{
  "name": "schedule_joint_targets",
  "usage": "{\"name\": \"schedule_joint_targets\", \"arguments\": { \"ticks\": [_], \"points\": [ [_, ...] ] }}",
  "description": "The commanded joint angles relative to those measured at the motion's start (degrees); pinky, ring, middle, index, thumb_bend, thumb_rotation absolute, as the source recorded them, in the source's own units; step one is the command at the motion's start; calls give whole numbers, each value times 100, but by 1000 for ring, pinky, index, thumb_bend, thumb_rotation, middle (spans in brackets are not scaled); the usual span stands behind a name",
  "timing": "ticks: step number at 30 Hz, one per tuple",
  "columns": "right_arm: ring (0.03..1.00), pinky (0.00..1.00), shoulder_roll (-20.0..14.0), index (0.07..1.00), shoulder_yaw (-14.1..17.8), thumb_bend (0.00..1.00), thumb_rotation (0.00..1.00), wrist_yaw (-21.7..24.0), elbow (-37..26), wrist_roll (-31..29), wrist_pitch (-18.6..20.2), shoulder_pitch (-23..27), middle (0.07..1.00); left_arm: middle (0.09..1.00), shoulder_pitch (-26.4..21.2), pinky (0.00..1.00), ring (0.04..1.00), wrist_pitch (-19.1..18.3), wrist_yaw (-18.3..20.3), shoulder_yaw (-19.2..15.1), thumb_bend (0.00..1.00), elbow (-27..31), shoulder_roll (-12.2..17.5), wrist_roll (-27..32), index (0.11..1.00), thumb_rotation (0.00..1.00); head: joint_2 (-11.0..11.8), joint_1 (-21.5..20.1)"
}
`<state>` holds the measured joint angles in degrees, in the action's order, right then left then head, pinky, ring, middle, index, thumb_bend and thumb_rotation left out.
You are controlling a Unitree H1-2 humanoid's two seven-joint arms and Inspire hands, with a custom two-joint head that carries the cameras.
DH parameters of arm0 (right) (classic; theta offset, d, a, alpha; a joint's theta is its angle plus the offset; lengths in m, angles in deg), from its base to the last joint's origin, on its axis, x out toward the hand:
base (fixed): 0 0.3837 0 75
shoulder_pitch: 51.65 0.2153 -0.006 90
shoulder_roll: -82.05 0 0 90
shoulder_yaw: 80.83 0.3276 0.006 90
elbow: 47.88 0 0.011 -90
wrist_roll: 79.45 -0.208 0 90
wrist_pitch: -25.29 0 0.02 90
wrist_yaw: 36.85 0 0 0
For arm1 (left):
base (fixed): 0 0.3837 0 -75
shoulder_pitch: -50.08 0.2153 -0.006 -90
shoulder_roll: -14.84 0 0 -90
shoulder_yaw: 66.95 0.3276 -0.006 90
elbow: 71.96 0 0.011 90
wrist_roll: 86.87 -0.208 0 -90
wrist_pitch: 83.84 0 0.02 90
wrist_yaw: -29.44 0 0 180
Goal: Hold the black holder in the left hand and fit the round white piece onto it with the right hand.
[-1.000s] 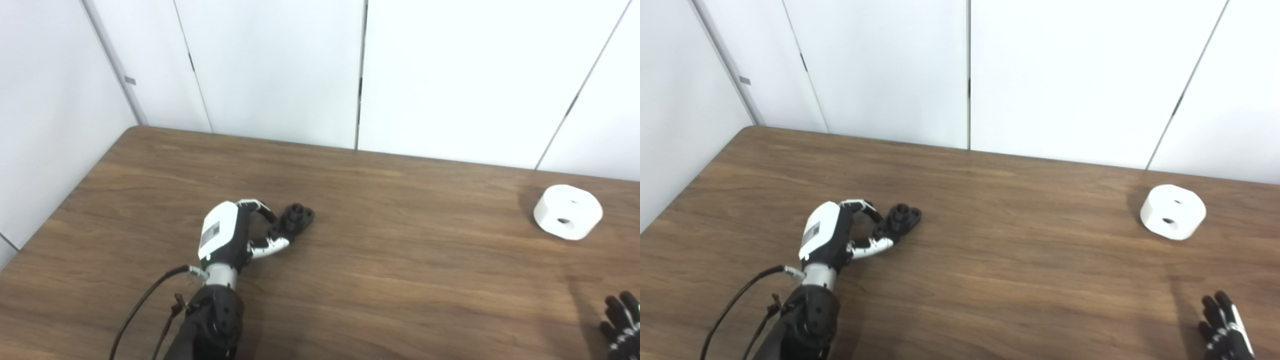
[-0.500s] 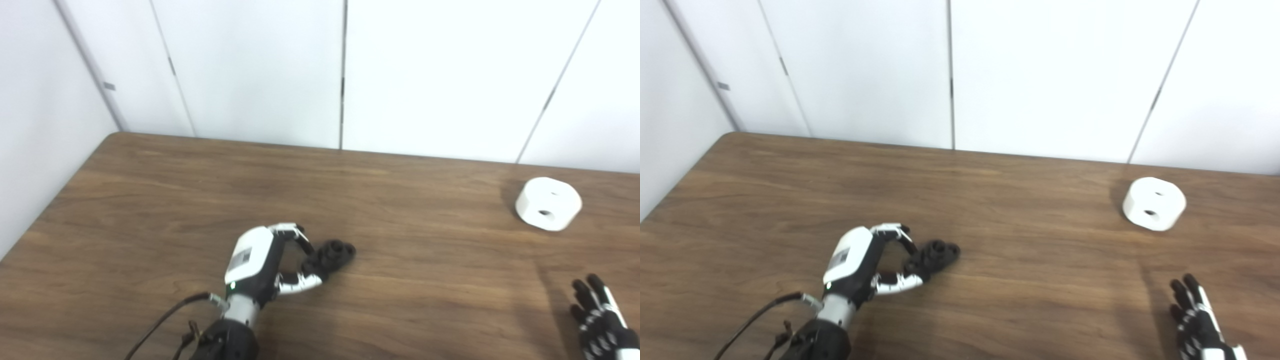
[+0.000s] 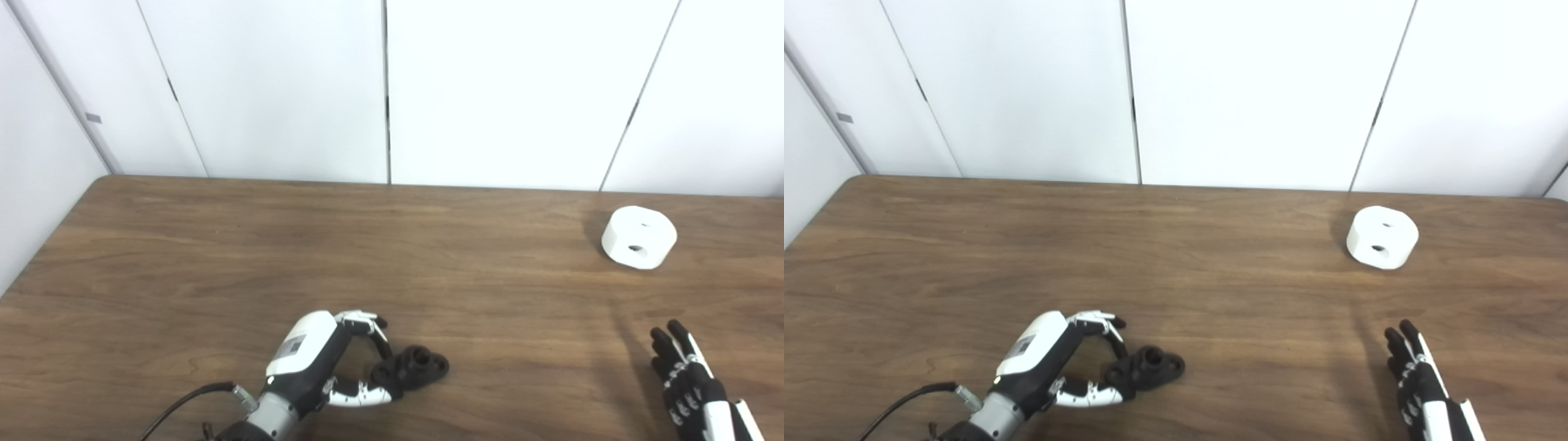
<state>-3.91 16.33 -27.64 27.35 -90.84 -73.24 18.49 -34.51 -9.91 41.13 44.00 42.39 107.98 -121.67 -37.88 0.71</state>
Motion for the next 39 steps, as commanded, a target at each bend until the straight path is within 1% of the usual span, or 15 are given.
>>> {"name": "schedule_joint_targets", "arguments": {
  "ticks": [1,3,6,8,10,12,15,17,20,23,27,32,39],
  "points": [
    [995,1000,39,973,-38,506,1000,-23,-124,27,6,-44,959,797,249,884,872,-114,505,163,511,-120,98,233,488,42,-63,-44],
    [986,1000,47,973,-52,498,1000,-34,-182,20,72,-56,961,805,314,928,883,-62,560,192,512,-114,139,264,489,42,-88,-72],
    [984,1000,53,974,-56,501,1000,-46,-240,17,146,-72,960,811,408,962,892,18,560,222,511,-131,164,250,488,42,-151,-110],
    [986,1000,55,973,-56,495,1000,-47,-246,-6,144,-68,957,813,451,967,894,71,506,238,511,-184,172,164,489,43,-151,-110],
    [991,1000,45,973,-55,486,1000,-45,-277,-27,166,-70,956,812,469,961,891,135,469,257,512,-225,195,70,489,43,-241,-130],
    [997,1000,35,975,-56,485,1000,-47,-301,-37,194,-68,956,807,492,955,884,219,402,252,512,-289,195,-13,489,43,-241,-130],
    [1000,1000,20,979,-59,495,1000,-62,-363,-13,283,-73,956,798,499,924,870,303,297,291,514,-368,227,-395,488,44,-327,-151],
    [999,1000,27,979,-58,500,1000,-86,-410,1,357,-71,957,784,472,893,854,367,267,359,516,-405,277,-809,488,46,-327,-151],
    [995,1000,45,974,-54,522,1000,-140,-476,71,471,-71,950,777,458,876,844,464,260,429,517,-407,298,-1333,489,48,-345,-159],
    [994,1000,49,974,-45,549,1000,-157,-495,88,518,-70,948,773,475,882,843,509,244,460,517,-373,252,-1623,489,48,-357,-172],
    [984,1000,55,974,-30,553,1000,-172,-481,117,491,-57,944,766,496,876,835,574,32,489,518,-402,83,-1879,489,50,-342,-193],
    [975,1000,48,969,-6,538,1000,-163,-420,101,430,-41,938,766,419,881,832,674,-274,454,518,-616,-140,-1919,489,48,-326,-201],
    [975,1000,39,964,7,531,1000,-167,-404,114,455,-50,938,770,224,878,842,804,-523,430,517,-993,-275,-1938,489,49,-309,-268]
  ]
}}
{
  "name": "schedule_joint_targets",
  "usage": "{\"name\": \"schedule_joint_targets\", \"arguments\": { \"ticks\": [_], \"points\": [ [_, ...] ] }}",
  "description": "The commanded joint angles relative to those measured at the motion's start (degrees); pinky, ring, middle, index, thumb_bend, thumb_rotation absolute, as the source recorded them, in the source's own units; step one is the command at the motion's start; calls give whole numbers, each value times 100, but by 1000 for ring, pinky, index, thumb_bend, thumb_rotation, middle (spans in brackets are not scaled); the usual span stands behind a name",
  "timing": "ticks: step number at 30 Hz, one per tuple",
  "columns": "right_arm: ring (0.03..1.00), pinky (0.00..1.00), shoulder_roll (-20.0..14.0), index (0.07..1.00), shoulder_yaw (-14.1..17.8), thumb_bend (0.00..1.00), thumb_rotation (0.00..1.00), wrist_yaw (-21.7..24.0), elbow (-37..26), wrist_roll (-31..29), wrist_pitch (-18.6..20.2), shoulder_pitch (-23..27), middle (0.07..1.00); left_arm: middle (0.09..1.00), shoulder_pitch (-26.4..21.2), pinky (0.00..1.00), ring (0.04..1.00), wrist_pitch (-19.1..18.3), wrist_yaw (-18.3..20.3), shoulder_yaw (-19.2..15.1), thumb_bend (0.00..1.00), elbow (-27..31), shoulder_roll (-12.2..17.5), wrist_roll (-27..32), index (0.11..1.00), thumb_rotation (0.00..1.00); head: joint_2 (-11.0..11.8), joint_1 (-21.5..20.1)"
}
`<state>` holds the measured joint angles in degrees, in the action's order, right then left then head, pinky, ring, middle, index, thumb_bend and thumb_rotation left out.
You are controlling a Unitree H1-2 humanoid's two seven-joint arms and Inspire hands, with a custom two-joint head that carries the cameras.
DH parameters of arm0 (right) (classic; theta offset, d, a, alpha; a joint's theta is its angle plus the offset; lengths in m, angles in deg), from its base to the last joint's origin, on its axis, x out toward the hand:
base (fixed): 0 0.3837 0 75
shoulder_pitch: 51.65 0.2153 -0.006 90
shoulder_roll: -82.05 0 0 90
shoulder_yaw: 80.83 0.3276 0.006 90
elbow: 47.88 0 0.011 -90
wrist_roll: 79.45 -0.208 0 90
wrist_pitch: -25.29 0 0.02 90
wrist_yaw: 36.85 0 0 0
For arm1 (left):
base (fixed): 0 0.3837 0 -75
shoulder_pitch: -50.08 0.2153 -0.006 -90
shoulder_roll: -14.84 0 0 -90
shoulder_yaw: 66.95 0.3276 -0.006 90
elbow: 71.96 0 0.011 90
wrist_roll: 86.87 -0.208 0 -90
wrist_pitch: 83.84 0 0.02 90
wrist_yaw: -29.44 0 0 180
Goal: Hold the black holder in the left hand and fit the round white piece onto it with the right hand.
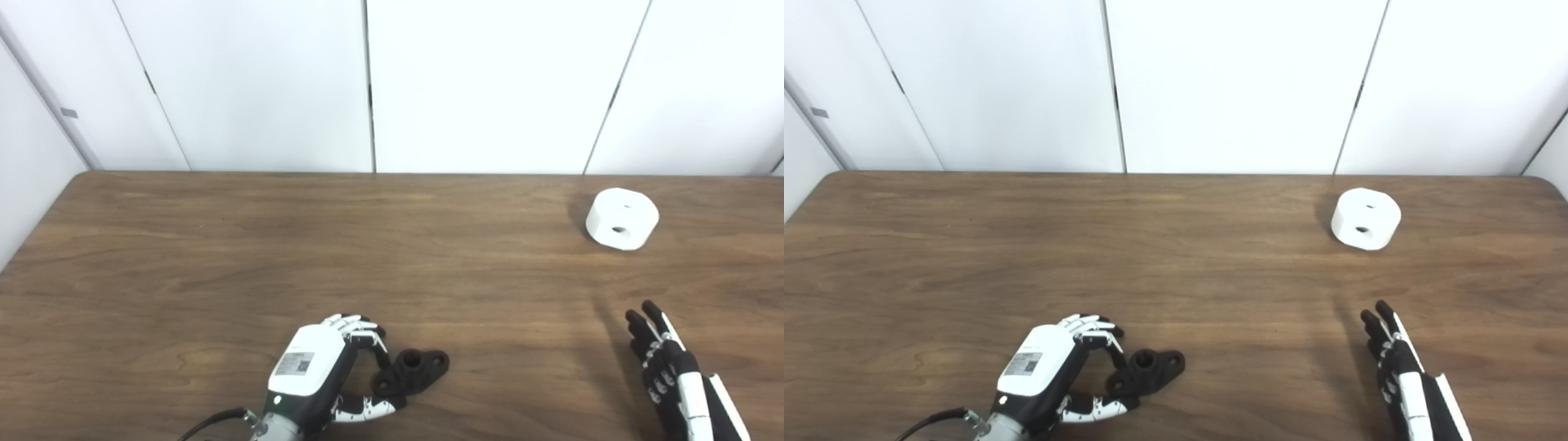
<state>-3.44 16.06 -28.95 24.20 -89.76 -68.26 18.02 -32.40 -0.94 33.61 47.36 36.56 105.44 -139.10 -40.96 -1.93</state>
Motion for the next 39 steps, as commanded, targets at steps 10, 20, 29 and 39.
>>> {"name": "schedule_joint_targets", "arguments": {
  "ticks": [10,20,29,39],
  "points": [
    [986,1000,-47,959,76,527,927,-110,-128,170,60,105,936,757,-13,857,831,139,-94,37,518,-661,-136,-25,488,47,92,-209],
    [968,990,-228,930,114,579,622,-295,-357,1111,418,618,926,754,-40,847,829,295,-209,-8,518,-813,-161,53,488,46,172,-452],
    [928,922,-481,915,182,708,347,-530,-576,2416,892,1238,924,747,-61,830,823,472,-349,-63,518,-973,-120,126,488,45,368,-876],
    [984,978,-936,924,198,784,322,-423,-661,3347,1717,2049,952,746,-20,820,816,559,-230,-139,518,-940,-2,181,488,46,578,-1316]
  ]
}}
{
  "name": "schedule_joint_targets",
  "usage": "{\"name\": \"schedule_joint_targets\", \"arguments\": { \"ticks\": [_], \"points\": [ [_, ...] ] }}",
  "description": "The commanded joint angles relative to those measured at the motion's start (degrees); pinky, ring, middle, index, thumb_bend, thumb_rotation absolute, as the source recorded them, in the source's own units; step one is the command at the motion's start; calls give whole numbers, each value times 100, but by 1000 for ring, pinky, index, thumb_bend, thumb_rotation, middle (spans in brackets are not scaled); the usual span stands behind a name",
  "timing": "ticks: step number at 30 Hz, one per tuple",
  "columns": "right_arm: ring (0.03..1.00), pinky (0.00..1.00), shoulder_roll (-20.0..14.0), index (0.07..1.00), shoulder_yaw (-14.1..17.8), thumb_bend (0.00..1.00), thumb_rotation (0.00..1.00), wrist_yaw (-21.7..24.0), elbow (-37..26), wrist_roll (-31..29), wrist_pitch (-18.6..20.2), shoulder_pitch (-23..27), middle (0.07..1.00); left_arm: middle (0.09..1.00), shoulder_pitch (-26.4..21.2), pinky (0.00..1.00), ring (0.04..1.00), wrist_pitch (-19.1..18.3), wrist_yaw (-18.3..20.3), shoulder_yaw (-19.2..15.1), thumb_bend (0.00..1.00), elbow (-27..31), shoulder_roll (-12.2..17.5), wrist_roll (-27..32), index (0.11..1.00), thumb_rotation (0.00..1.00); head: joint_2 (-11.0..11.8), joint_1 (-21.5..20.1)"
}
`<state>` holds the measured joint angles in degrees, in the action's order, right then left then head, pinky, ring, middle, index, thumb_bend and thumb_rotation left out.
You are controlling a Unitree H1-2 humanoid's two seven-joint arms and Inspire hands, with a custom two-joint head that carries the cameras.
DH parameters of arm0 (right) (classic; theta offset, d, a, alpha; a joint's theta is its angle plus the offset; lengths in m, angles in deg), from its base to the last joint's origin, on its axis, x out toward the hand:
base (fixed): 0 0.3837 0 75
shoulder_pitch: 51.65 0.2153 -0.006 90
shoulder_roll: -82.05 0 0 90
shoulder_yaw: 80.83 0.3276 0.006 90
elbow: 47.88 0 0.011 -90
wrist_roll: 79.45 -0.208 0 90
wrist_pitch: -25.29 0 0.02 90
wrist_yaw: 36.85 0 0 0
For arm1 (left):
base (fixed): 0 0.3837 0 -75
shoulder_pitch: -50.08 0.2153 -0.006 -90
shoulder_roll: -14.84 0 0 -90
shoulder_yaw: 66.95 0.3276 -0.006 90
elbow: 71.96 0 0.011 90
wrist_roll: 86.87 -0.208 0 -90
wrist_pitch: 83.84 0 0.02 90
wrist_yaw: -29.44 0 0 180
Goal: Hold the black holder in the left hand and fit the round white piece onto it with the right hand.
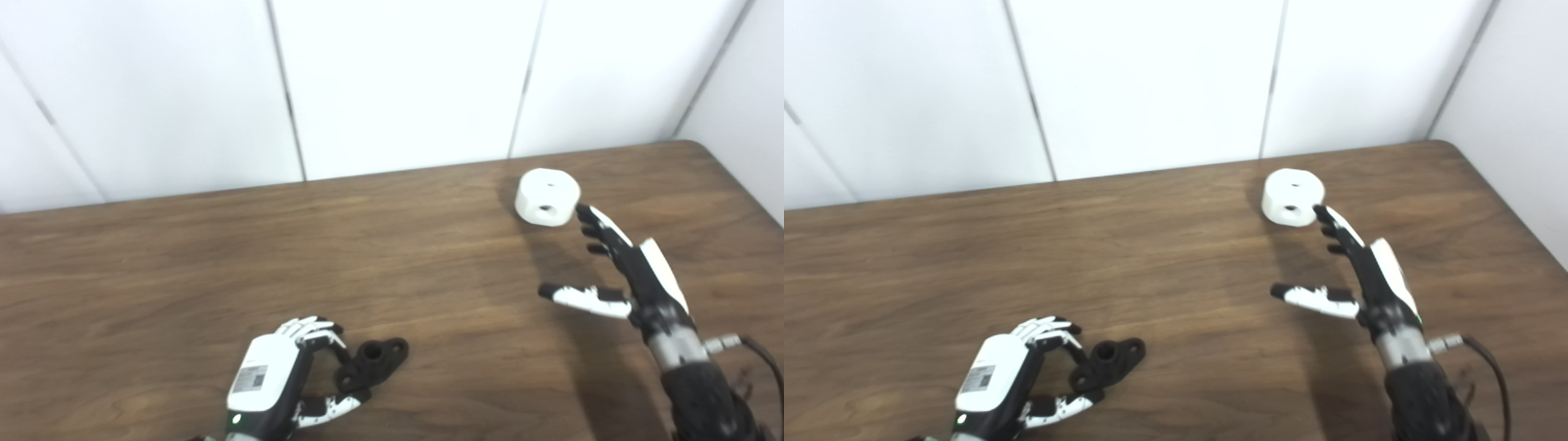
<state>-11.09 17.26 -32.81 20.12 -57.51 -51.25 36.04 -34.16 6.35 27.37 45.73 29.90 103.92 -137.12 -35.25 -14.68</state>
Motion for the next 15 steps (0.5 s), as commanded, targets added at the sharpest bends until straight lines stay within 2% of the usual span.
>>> {"name": "schedule_joint_targets", "arguments": {
  "ticks": [1,9,15],
  "points": [
    [994,991,-221,921,77,795,313,-32,-253,201,93,329,955,747,161,821,817,-182,420,19,518,-260,157,-12,488,46,12,-72],
    [1000,1000,-694,926,35,829,330,102,26,564,366,1001,971,747,170,819,821,-220,571,5,517,-215,244,25,488,45,47,-200],
    [1000,961,-1041,911,-126,857,328,157,646,864,485,1661,971,753,181,820,826,-255,611,7,518,-192,275,22,488,45,69,-244]
  ]
}}
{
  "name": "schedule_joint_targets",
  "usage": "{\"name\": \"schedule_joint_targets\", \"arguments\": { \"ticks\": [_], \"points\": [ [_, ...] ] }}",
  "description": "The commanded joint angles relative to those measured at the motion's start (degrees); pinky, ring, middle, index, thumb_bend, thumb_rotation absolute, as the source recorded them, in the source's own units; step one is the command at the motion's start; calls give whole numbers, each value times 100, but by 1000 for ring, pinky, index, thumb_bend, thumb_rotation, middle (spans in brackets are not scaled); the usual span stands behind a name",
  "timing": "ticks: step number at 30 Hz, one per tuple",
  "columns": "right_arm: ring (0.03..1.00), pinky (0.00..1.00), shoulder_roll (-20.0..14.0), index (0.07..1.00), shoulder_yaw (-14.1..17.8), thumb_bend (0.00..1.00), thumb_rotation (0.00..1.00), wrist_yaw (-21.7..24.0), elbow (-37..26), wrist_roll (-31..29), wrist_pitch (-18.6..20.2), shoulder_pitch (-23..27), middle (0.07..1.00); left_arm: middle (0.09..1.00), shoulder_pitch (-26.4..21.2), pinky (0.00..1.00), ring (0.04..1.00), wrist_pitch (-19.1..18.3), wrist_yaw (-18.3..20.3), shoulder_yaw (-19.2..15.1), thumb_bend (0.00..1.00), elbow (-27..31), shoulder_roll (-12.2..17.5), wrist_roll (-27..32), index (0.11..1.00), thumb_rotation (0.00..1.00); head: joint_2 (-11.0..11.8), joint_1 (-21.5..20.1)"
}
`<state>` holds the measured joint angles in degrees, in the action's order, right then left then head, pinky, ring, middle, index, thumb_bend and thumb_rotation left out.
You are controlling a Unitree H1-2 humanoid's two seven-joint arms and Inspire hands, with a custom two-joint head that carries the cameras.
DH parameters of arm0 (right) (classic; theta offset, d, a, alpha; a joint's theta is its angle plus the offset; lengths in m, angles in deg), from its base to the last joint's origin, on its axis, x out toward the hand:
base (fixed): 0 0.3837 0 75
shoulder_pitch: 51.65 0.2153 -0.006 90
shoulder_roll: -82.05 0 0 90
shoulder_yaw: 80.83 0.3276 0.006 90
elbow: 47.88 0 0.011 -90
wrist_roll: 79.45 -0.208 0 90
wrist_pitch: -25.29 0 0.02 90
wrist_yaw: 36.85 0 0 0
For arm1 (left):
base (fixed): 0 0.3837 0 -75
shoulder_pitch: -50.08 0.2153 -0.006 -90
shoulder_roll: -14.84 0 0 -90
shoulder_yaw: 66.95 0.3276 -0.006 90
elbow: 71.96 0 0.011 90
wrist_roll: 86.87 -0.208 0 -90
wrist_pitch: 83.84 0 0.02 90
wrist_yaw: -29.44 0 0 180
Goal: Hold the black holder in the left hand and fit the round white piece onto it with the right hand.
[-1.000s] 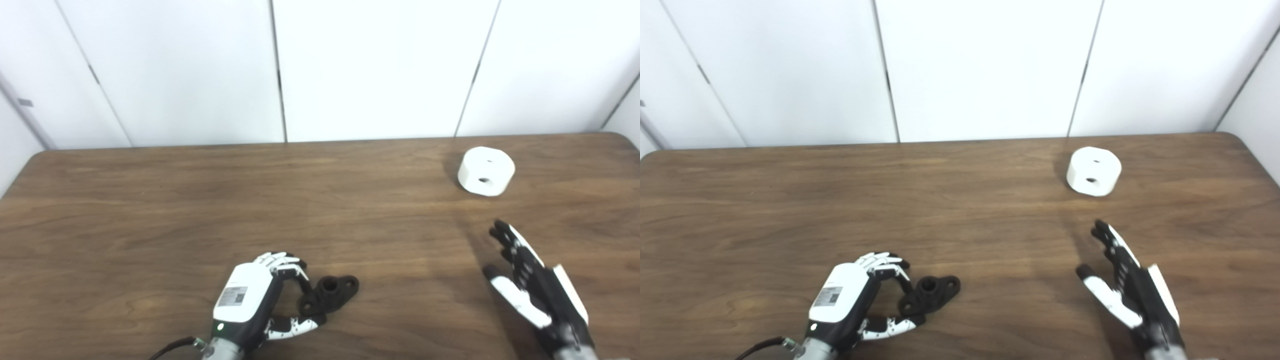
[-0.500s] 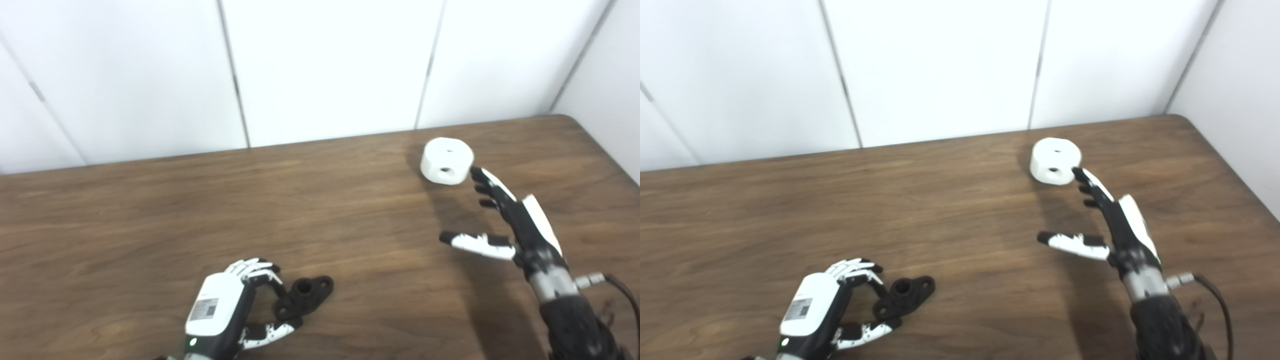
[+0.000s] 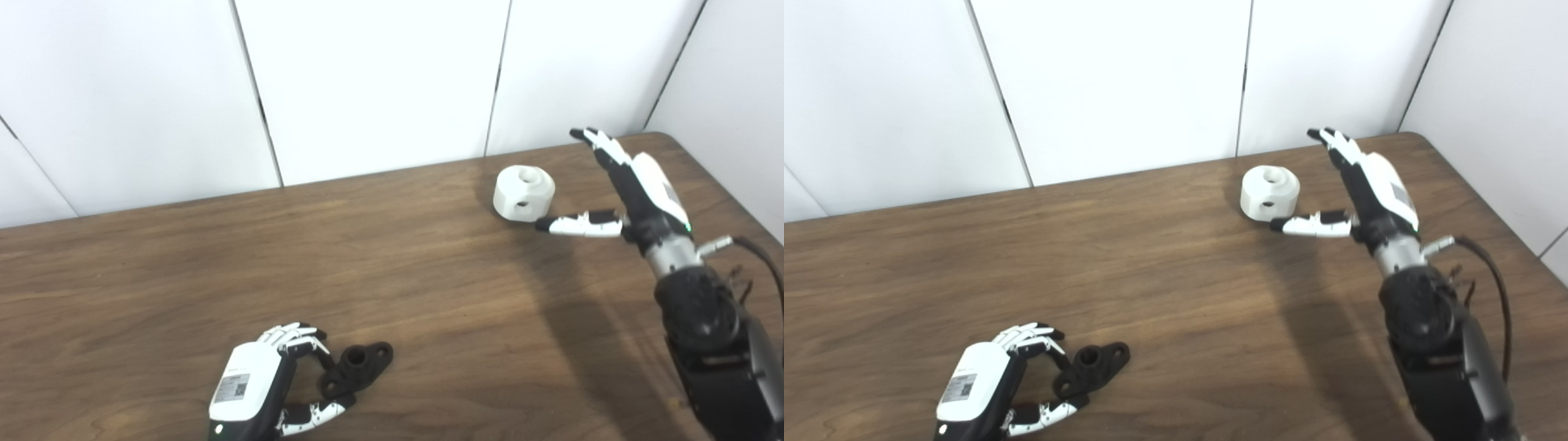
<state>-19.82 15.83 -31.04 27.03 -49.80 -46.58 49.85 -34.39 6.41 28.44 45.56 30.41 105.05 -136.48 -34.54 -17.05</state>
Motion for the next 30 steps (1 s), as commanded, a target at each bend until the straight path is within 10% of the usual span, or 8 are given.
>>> {"name": "schedule_joint_targets", "arguments": {
  "ticks": [1,30],
  "points": [
    [1000,950,-214,911,-17,859,324,22,58,114,73,396,973,751,204,818,825,-259,512,22,518,-242,168,-33,488,45,9,-12],
    [1000,1000,-1201,878,-1609,994,303,1618,1821,782,853,2216,1000,759,228,823,825,-330,638,-6,518,-66,62,-87,488,46,-9,17]
  ]
}}
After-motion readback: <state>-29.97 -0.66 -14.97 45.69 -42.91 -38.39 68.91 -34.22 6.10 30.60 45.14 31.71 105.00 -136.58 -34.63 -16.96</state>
